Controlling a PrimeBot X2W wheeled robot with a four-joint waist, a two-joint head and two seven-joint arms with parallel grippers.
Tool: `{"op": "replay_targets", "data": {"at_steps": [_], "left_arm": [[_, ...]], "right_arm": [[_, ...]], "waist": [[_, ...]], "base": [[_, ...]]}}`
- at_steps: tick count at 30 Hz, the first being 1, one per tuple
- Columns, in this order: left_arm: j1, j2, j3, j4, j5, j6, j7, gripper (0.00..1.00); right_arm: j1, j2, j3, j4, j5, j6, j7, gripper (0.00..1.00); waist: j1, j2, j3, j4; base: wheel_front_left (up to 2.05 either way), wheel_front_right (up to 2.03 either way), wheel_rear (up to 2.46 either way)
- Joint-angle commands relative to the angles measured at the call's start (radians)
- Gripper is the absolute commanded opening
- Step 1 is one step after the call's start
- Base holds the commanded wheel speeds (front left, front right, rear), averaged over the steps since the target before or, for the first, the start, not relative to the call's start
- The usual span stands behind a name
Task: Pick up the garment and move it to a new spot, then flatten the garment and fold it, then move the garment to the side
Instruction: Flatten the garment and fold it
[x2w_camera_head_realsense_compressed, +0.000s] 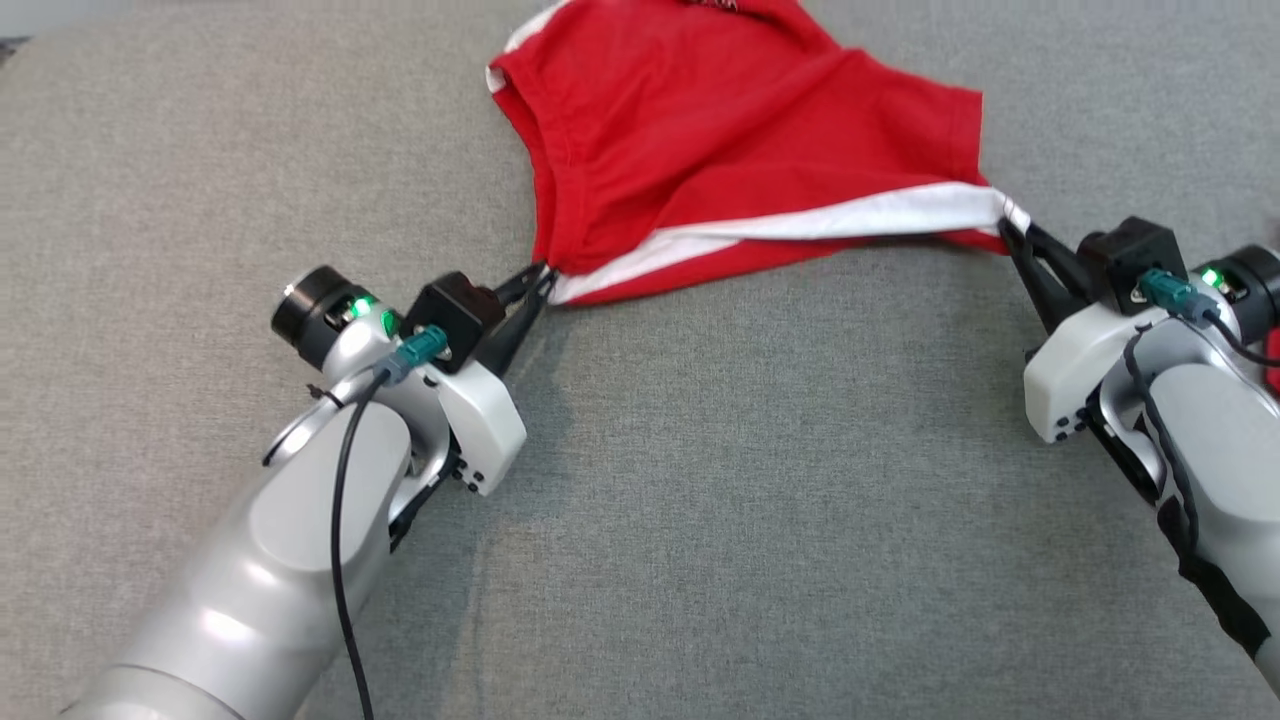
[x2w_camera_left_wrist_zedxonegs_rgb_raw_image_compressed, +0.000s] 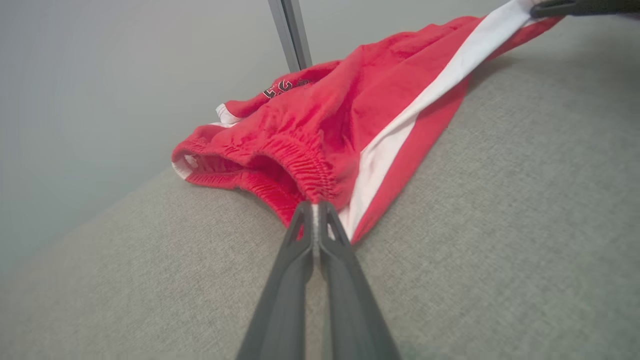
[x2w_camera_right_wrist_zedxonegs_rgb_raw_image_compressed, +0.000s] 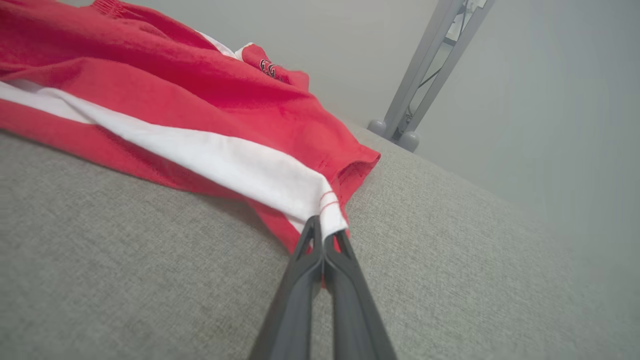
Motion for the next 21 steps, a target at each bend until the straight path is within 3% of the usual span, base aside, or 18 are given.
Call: {"op": "replay_targets", "data": {"at_steps": [1, 13, 21], "left_arm": [[0.017, -0.001, -0.005, 0.007, 0.000, -0.001, -0.004, 0.00], [0.094, -0.012, -0.065, 0.045, -0.029, -0.001, -0.004, 0.00], [0.162, -0.013, -0.140, 0.043, -0.121, -0.001, -0.004, 0.00]], "right_arm": [[0.018, -0.012, 0.010, 0.007, 0.014, 0.000, -0.005, 0.00], [0.088, -0.055, 0.181, 0.065, 0.254, 0.000, 0.022, 0.00], [0.152, -0.157, 0.328, -0.043, 0.539, 0.000, 0.141, 0.00]], "waist": [[0.0000, 0.0000, -0.026, 0.005], [0.0000, 0.0000, -0.135, 0.009], [0.0000, 0.0000, -0.218, 0.016]], "base": [[0.00, 0.00, 0.00], [0.00, 0.00, 0.00], [0.00, 0.00, 0.00]]}}
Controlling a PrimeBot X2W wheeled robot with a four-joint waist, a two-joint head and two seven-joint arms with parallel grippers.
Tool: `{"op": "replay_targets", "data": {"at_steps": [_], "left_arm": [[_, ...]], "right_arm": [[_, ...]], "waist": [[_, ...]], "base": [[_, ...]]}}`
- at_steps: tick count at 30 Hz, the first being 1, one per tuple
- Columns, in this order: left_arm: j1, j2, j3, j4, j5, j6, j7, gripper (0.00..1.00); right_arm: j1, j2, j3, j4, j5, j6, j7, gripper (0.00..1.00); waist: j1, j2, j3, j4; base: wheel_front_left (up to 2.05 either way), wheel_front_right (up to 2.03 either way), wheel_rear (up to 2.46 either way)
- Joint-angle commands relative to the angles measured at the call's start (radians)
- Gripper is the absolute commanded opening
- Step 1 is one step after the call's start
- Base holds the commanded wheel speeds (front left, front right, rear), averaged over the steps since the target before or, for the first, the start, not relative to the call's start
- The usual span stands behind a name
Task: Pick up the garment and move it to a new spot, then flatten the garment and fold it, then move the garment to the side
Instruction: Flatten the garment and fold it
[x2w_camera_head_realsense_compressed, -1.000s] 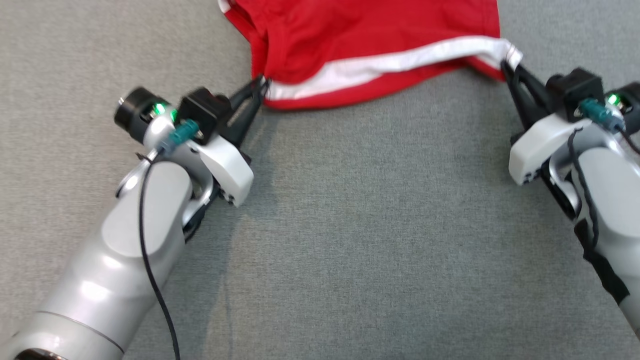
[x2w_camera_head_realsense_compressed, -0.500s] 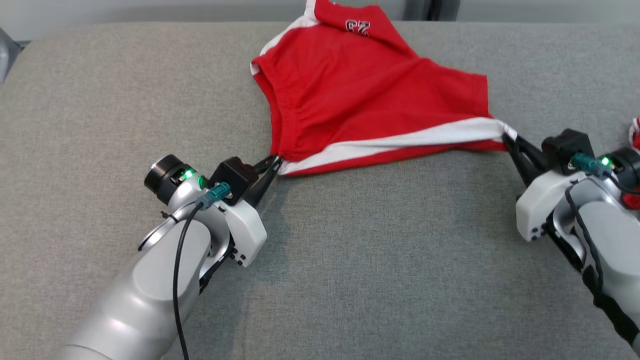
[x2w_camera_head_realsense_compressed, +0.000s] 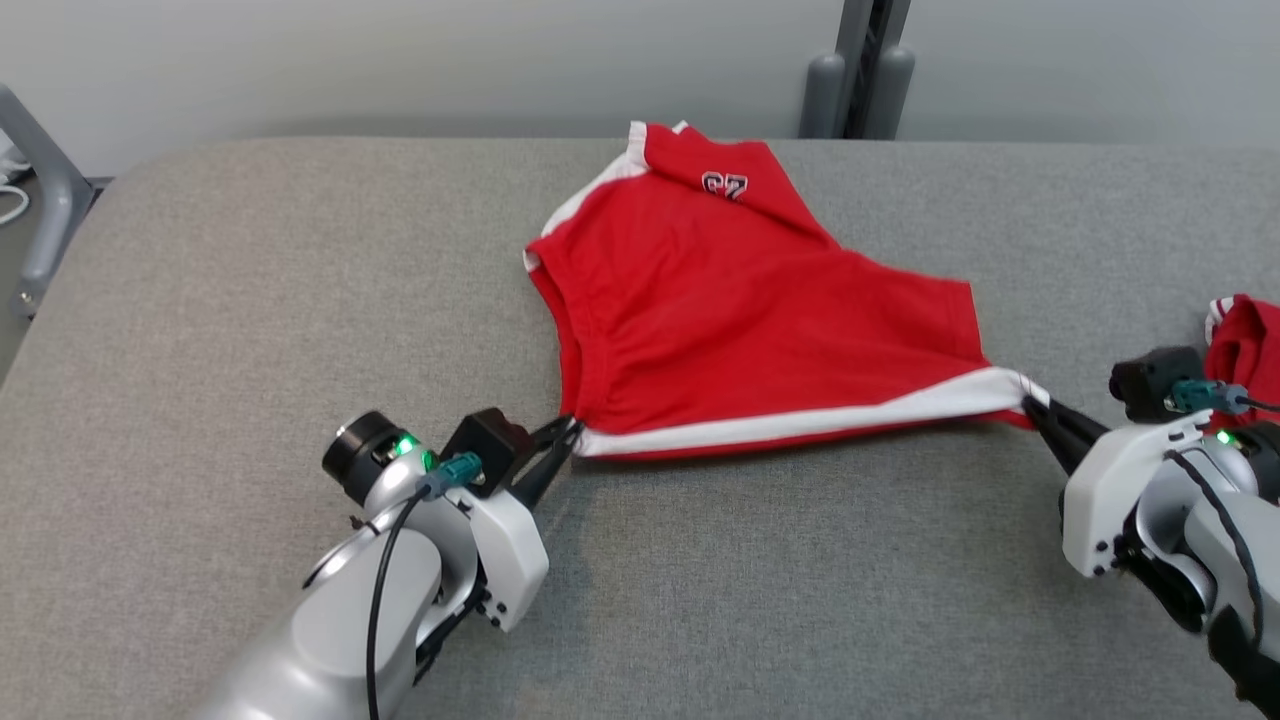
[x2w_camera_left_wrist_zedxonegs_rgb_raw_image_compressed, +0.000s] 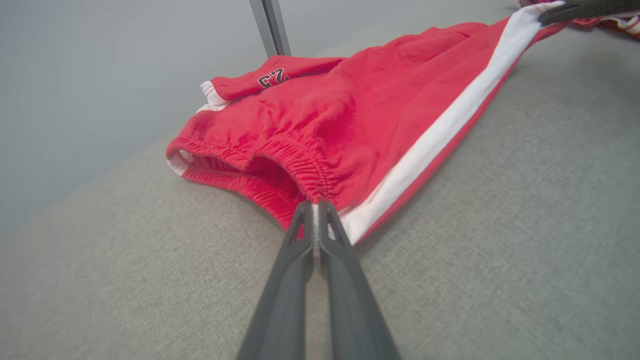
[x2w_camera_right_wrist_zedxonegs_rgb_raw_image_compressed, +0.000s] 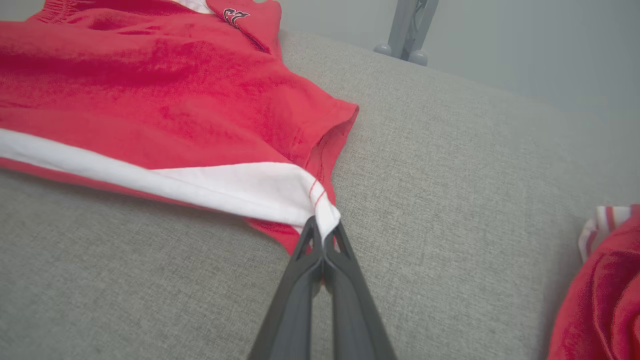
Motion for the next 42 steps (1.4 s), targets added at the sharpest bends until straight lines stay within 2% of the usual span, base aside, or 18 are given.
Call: {"op": "replay_targets", "data": {"at_steps": [1, 10, 24, 25, 26, 27, 29, 30, 31, 32, 37, 42], "left_arm": [[0.023, 0.009, -0.011, -0.003, -0.020, -0.001, -0.004, 0.00], [0.113, 0.035, -0.093, -0.019, -0.104, -0.001, -0.004, 0.00], [0.186, 0.059, -0.199, -0.055, -0.170, -0.001, 0.011, 0.00], [0.191, 0.059, -0.201, -0.057, -0.175, -0.001, 0.010, 0.00], [0.196, 0.058, -0.202, -0.057, -0.178, -0.001, 0.010, 0.00], [0.200, 0.055, -0.201, -0.058, -0.180, -0.001, 0.010, 0.00], [0.205, 0.051, -0.200, -0.061, -0.189, -0.001, 0.009, 0.00], [0.207, 0.051, -0.198, -0.063, -0.192, -0.001, 0.009, 0.08], [0.210, 0.051, -0.195, -0.067, -0.196, -0.001, 0.008, 0.61], [0.212, 0.052, -0.192, -0.071, -0.199, -0.001, 0.007, 1.00], [0.210, 0.068, -0.173, -0.097, -0.219, 0.008, 0.008, 1.00], [0.194, 0.094, -0.135, -0.145, -0.238, 0.043, 0.003, 1.00]], "right_arm": [[0.028, -0.023, 0.017, -0.020, 0.038, 0.000, 0.019, 0.00], [0.121, -0.141, 0.109, -0.156, 0.238, 0.000, 0.123, 0.00], [0.233, -0.247, 0.147, -0.281, 0.360, 0.000, 0.162, 0.00], [0.239, -0.250, 0.147, -0.285, 0.364, 0.000, 0.164, 0.11], [0.244, -0.253, 0.144, -0.288, 0.369, 0.000, 0.160, 0.52], [0.249, -0.253, 0.139, -0.292, 0.378, 0.000, 0.159, 1.00], [0.254, -0.255, 0.135, -0.301, 0.384, 0.000, 0.152, 1.00], [0.256, -0.259, 0.131, -0.304, 0.386, 0.000, 0.148, 1.00], [0.258, -0.264, 0.129, -0.308, 0.388, 0.000, 0.147, 1.00], [0.258, -0.270, 0.125, -0.310, 0.389, 0.000, 0.146, 1.00], [0.226, -0.278, 0.089, -0.284, 0.354, 0.000, 0.100, 1.00], [0.189, -0.253, 0.052, -0.246, 0.280, 0.000, 0.002, 1.00]], "waist": [[0.0000, 0.0000, -0.027, 0.003], [0.0000, 0.0000, -0.112, 0.000], [0.0000, 0.0000, -0.161, -0.001], [0.0000, 0.0000, -0.162, -0.002], [0.0000, 0.0000, -0.163, -0.002], [0.0000, 0.0000, -0.164, -0.002], [0.0000, 0.0000, -0.164, -0.003], [0.0000, 0.0000, -0.164, -0.004], [0.0000, 0.0000, -0.164, -0.004], [0.0000, 0.0000, -0.164, -0.005], [0.0000, 0.0000, -0.166, 0.000], [0.0000, 0.0000, -0.166, 0.017]], "base": [[0.00, 0.00, 0.00], [0.00, 0.00, 0.00], [0.00, 0.00, 0.00], [0.00, 0.00, 0.00], [0.00, 0.00, 0.00], [0.00, 0.00, 0.00], [0.00, 0.00, 0.00], [0.00, 0.00, 0.00], [0.00, 0.00, 0.00], [0.00, 0.00, 0.00], [0.00, 0.00, 0.00], [0.00, 0.00, 0.00]]}}
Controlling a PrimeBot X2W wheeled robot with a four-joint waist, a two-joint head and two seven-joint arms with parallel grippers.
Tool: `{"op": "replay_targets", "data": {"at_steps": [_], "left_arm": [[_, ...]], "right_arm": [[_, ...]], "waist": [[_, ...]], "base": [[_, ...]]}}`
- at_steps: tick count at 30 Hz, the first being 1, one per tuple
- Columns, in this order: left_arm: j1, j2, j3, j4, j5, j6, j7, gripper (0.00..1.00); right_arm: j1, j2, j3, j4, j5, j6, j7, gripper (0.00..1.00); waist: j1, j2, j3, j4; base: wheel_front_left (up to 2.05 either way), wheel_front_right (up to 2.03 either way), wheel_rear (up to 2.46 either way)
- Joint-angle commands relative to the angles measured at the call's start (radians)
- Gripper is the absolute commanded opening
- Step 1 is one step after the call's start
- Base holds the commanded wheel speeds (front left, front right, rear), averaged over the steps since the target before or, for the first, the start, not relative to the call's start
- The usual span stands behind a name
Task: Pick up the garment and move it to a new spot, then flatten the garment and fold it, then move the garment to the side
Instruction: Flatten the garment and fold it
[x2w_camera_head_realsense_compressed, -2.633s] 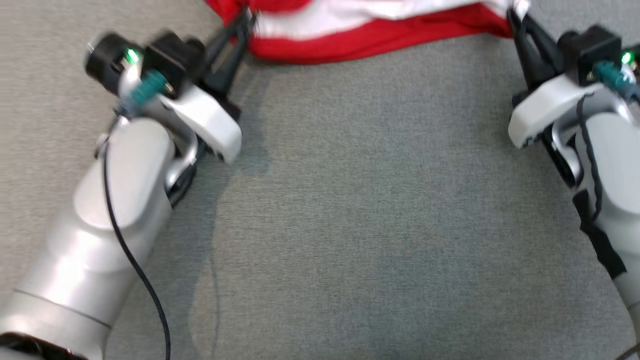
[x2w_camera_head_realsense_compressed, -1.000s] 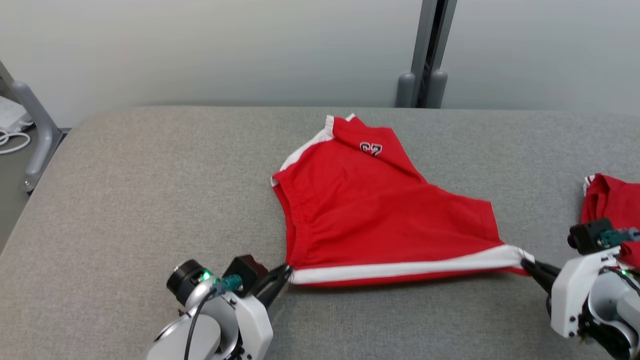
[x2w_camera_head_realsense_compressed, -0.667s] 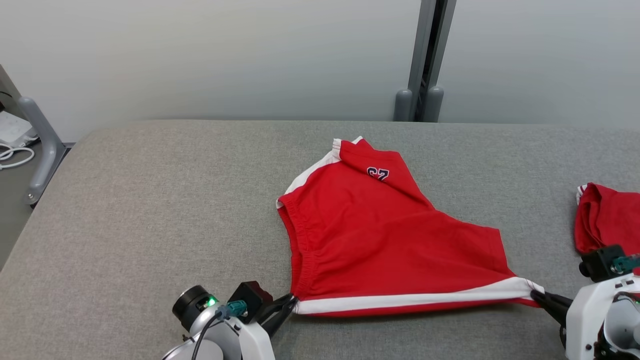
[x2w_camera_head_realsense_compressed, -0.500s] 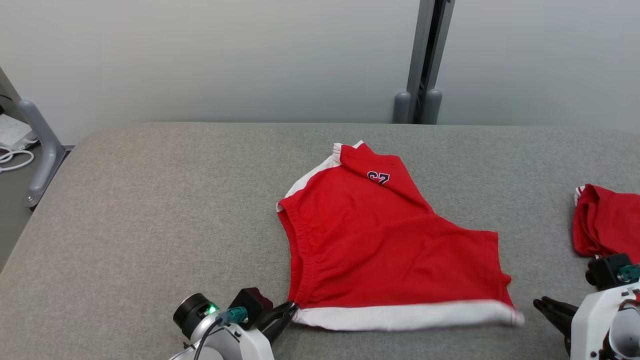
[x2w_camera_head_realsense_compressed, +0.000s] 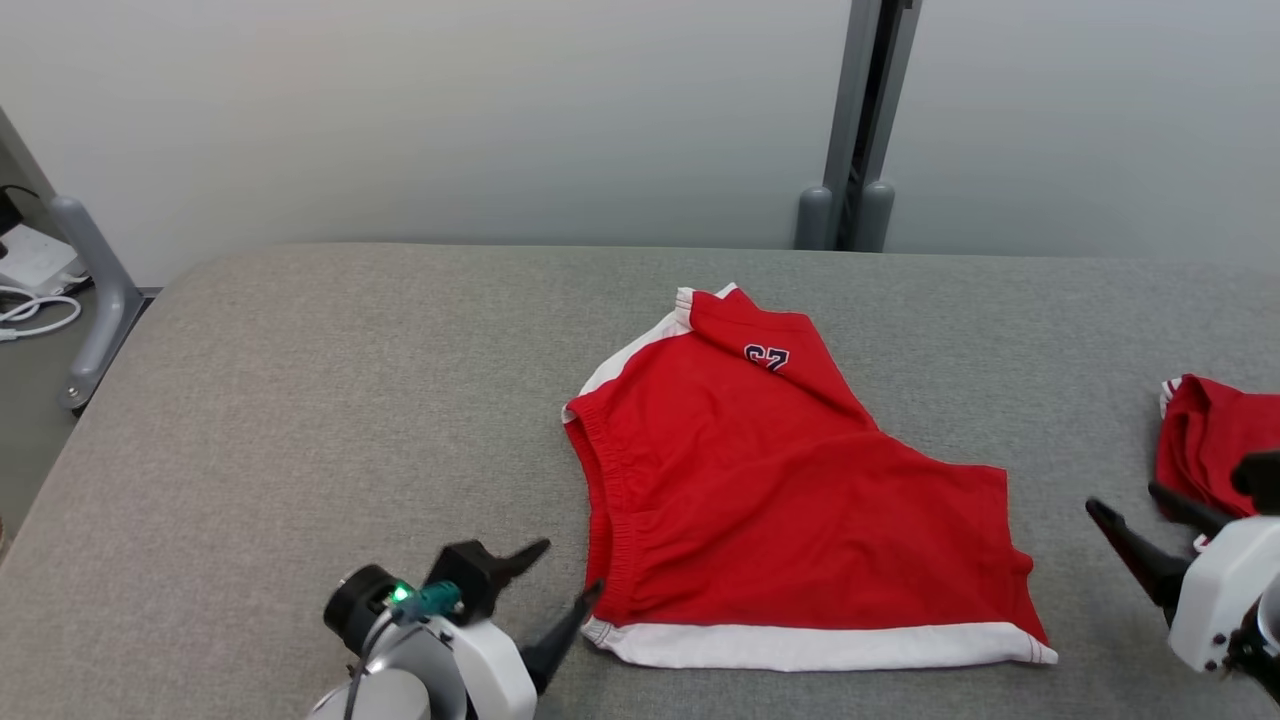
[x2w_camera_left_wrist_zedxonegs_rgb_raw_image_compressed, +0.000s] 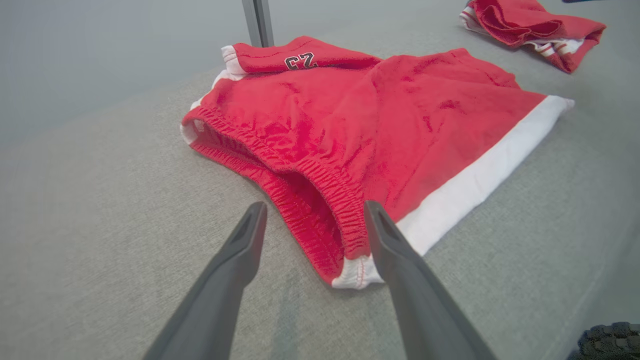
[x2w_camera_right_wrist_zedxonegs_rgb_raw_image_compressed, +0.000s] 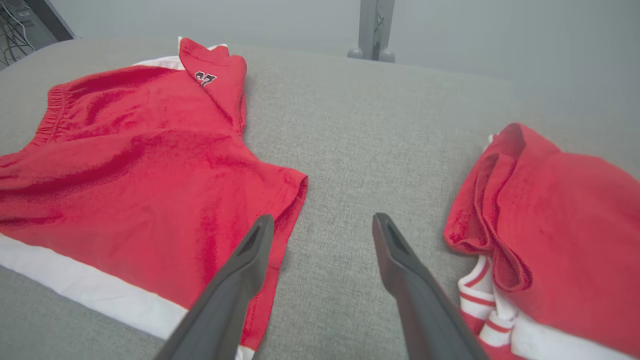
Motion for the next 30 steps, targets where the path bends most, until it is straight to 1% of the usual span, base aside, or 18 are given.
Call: {"op": "replay_targets", "data": {"at_steps": [1, 3, 5, 8, 9, 11, 12, 13, 14, 17, 19, 21, 25, 28, 30], "left_arm": [[-0.009, 0.016, 0.029, -0.021, -0.014, 0.023, -0.008, 1.00], [-0.013, 0.025, 0.073, -0.052, -0.029, 0.050, -0.011, 1.00], [-0.012, 0.024, 0.142, -0.103, -0.041, 0.083, -0.013, 1.00], [0.037, 0.007, 0.305, -0.227, -0.026, 0.129, -0.014, 1.00], [0.061, -0.008, 0.360, -0.271, -0.012, 0.132, -0.013, 1.00], [0.101, -0.036, 0.466, -0.342, 0.029, 0.136, -0.014, 1.00], [0.101, -0.036, 0.466, -0.342, 0.029, 0.136, -0.014, 1.00], [0.141, -0.074, 0.559, -0.395, 0.081, 0.130, -0.014, 1.00], [0.141, -0.074, 0.559, -0.395, 0.081, 0.130, -0.014, 1.00], [0.211, -0.136, 0.673, -0.428, 0.154, 0.110, -0.014, 1.00], [0.243, -0.162, 0.723, -0.423, 0.189, 0.082, -0.014, 1.00], [0.261, -0.182, 0.758, -0.416, 0.223, 0.054, -0.014, 1.00], [0.274, -0.204, 0.786, -0.402, 0.279, 0.016, -0.014, 1.00], [0.258, -0.210, 0.775, -0.393, 0.304, -0.002, -0.014, 1.00], [0.245, -0.211, 0.756, -0.399, 0.282, -0.009, -0.014, 1.00]], "right_arm": [[-0.021, 0.014, -0.018, 0.018, -0.032, 0.000, -0.049, 1.00], [-0.038, 0.035, -0.037, 0.039, -0.073, 0.000, -0.102, 1.00], [-0.052, 0.063, -0.061, 0.061, -0.117, 0.000, -0.138, 1.00], [-0.068, 0.109, -0.116, 0.088, -0.191, 0.000, -0.162, 1.00], [-0.070, 0.126, -0.139, 0.091, -0.218, 0.000, -0.166, 1.00], [-0.075, 0.158, -0.226, 0.067, -0.291, 0.000, -0.167, 1.00], [-0.075, 0.158, -0.226, 0.067, -0.291, 0.000, -0.167, 1.00], [-0.045, 0.189, -0.318, 0.037, -0.376, 0.000, -0.166, 1.00], [-0.045, 0.189, -0.318, 0.037, -0.376, 0.000, -0.166, 1.00], [0.006, 0.242, -0.447, -0.021, -0.500, 0.000, -0.166, 1.00], [0.032, 0.274, -0.508, -0.050, -0.574, 0.000, -0.166, 1.00], [0.051, 0.301, -0.547, -0.060, -0.637, 0.000, -0.166, 1.00], [0.026, 0.328, -0.571, -0.040, -0.715, 0.000, -0.166, 1.00], [-0.032, 0.337, -0.556, 0.009, -0.751, 0.000, -0.166, 1.00], [-0.085, 0.342, -0.543, 0.054, -0.761, 0.000, -0.163, 1.00]], "waist": [[0.0000, 0.0000, 0.001, 0.010], [0.0000, 0.0000, 0.005, 0.019], [0.0000, 0.0000, 0.010, 0.029], [0.0000, 0.0000, 0.024, 0.049], [0.0000, 0.0000, 0.030, 0.056], [0.0000, 0.0000, 0.044, 0.072], [0.0000, 0.0000, 0.044, 0.072], [0.0000, 0.0000, 0.057, 0.089], [0.0000, 0.0000, 0.057, 0.089], [0.0000, 0.0000, 0.074, 0.114], [0.0000, 0.0000, 0.083, 0.130], [0.0000, 0.0000, 0.092, 0.149], [0.0000, 0.0000, 0.122, 0.193], [0.0000, 0.0000, 0.154, 0.232], [0.0000, 0.0000, 0.180, 0.260]], "base": [[0.00, 0.00, 0.00], [0.00, 0.00, 0.00], [0.00, 0.00, 0.00], [0.00, 0.00, 0.00], [0.00, 0.00, 0.00], [0.00, 0.00, 0.00], [0.00, 0.00, 0.00], [0.00, 0.00, 0.00], [0.00, 0.00, 0.00], [0.00, 0.00, 0.00], [0.00, 0.00, 0.00], [0.00, 0.00, 0.00], [0.00, 0.00, 0.00], [0.00, 0.00, 0.00], [0.00, 0.00, 0.00]]}}
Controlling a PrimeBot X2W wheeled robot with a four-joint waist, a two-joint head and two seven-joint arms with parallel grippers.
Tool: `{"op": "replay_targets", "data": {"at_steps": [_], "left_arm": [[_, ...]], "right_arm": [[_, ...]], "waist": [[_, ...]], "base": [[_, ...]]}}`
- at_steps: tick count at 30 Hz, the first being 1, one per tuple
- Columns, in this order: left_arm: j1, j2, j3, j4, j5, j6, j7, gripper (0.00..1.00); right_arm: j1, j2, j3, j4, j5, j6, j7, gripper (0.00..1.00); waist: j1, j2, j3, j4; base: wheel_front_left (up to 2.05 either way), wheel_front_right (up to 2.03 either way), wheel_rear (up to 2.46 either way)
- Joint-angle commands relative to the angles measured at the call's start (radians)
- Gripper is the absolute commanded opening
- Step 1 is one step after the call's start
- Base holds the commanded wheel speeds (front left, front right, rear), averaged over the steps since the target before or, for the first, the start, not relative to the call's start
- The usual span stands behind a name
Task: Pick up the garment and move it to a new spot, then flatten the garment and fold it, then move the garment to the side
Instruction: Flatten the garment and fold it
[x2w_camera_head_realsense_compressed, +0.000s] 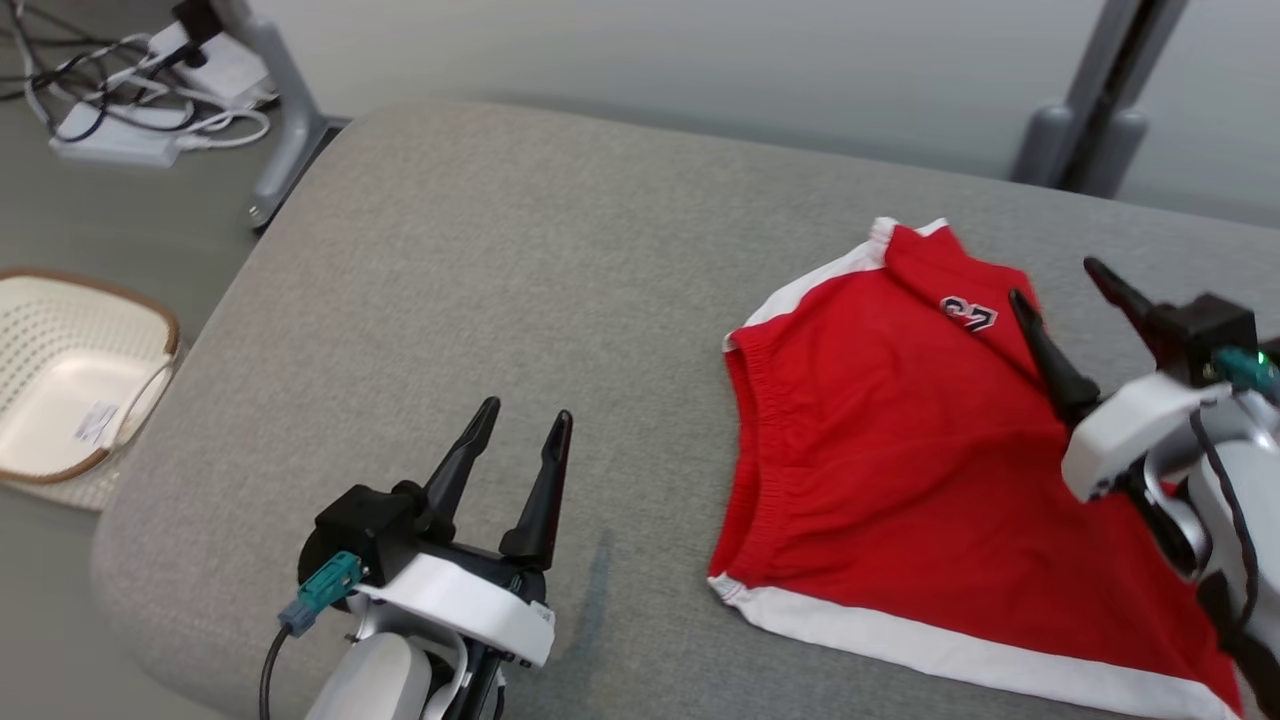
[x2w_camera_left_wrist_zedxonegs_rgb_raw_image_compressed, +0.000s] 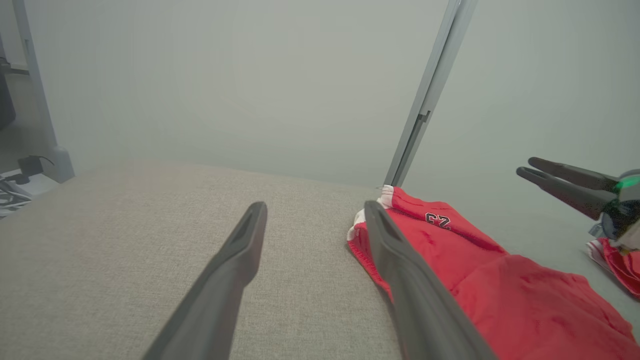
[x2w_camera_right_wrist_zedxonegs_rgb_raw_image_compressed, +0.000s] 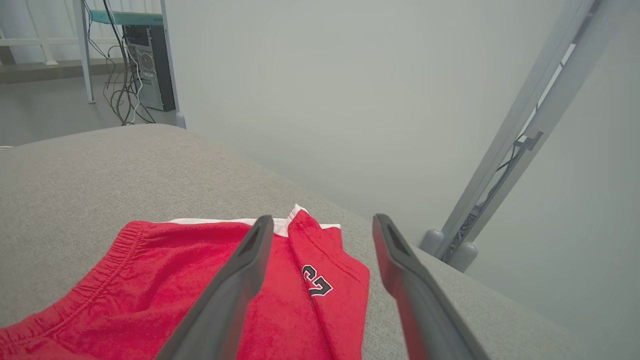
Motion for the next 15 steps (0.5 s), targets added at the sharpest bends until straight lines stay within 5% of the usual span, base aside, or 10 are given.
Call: {"op": "replay_targets", "data": {"at_steps": [1, 15], "left_arm": [[-0.021, 0.002, -0.009, -0.006, -0.020, -0.005, -0.004, 1.00], [-0.071, 0.001, -0.125, -0.004, -0.112, 0.017, -0.004, 1.00]], "right_arm": [[-0.036, 0.000, 0.006, 0.025, -0.005, 0.000, 0.005, 1.00], [-0.368, -0.030, 0.203, 0.349, 0.049, 0.000, 0.168, 1.00]], "waist": [[0.0000, 0.0000, 0.047, 0.049], [0.0000, 0.0000, 0.164, 0.206]], "base": [[0.00, 0.00, 0.00], [0.00, 0.00, 0.00]]}}
